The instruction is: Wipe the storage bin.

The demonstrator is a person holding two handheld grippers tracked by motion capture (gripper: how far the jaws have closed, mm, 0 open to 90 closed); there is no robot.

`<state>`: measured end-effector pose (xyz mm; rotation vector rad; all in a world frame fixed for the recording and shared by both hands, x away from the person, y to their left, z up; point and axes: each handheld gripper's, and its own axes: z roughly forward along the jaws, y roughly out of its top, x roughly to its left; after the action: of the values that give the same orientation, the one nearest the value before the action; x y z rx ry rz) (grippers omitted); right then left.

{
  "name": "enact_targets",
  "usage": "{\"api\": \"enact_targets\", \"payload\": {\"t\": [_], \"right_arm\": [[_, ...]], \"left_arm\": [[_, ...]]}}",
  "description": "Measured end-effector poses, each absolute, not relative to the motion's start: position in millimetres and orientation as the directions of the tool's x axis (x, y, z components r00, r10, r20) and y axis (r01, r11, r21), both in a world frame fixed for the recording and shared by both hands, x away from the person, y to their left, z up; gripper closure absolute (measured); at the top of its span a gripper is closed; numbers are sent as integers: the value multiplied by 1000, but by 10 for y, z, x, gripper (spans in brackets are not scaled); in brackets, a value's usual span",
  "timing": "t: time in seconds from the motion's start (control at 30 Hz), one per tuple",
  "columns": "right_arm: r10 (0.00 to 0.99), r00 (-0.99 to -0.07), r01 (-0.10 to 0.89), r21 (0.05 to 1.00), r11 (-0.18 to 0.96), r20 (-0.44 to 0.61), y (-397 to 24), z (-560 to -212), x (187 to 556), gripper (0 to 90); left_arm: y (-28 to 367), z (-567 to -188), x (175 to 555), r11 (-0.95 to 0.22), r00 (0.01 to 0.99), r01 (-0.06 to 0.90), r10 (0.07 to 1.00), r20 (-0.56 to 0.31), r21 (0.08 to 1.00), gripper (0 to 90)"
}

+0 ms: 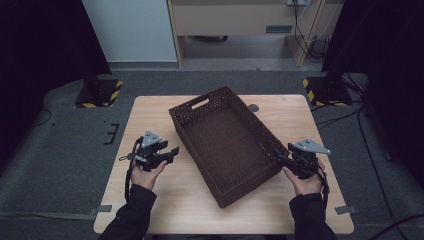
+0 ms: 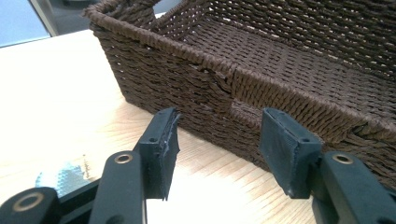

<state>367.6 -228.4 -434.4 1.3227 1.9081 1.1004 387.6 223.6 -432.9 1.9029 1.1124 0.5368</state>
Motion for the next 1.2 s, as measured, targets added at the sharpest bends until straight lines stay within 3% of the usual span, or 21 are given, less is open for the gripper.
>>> {"api": "enact_targets", "payload": {"t": [0.33,0.53,0.6,0.8,1.2], "right_arm": [[950,-313,486,857,170,-11,-2225,-4335,3518,429],[947,-311,514,852,97,80,-2216,-4358,3456,400],[949,-306,511,855,92,81,-2202,-4366,3460,391],[962,-266,500,862,86,58,-2146,-4406,3457,386],[973,-230,491,863,114,2,-2189,-4437,3683,403]], "left_arm": [[2323,-4231,3794,-241,476,463,879,-10,853,366],[2405,-4285,3827,-240,473,464,881,-9,853,367],[2415,-4309,3848,-216,494,484,867,-60,848,376],[2390,-4327,3862,-254,482,495,876,-19,831,399],[2480,-4352,3880,-147,456,537,879,-139,831,385]]}}
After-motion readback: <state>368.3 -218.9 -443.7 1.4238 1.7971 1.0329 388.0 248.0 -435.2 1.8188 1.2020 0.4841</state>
